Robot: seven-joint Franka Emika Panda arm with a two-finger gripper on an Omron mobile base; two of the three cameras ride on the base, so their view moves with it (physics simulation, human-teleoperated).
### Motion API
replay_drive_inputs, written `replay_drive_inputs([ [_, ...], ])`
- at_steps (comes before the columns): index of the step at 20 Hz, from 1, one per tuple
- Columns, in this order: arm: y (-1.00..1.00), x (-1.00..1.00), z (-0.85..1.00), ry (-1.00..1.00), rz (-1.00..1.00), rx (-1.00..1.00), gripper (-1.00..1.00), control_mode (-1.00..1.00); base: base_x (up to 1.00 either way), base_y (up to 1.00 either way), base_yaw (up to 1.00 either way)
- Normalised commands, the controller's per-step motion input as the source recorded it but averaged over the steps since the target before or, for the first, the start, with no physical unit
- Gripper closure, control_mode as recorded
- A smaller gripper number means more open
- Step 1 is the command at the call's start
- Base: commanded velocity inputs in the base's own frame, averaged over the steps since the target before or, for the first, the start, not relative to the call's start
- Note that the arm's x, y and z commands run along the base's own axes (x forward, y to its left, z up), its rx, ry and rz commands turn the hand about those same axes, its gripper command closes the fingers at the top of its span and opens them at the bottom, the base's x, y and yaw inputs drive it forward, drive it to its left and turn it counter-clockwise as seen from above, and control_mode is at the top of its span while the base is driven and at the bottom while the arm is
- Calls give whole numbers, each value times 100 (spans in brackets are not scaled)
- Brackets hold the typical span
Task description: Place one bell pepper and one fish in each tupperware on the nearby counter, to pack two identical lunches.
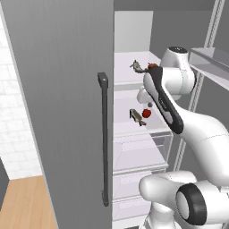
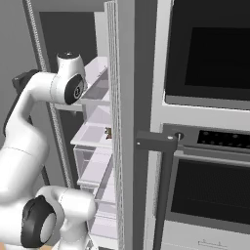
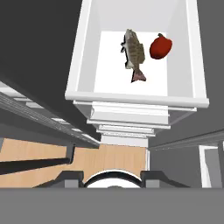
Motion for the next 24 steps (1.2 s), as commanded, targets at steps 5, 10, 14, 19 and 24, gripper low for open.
replay_drive_inputs([
  [5,-7,-29,6,-12,0,0,-100,-100,0,0,0],
  [10,0,-47,13,-36,0,-4,-100,-100,0,0,0],
  [14,0,-17,40,-38,0,-3,-100,-100,0,0,0],
  [19,0,0,62,-8,-4,0,-100,-100,0,0,0],
  [24,-5,8,50,2,-9,2,-100,-100,0,0,0],
])
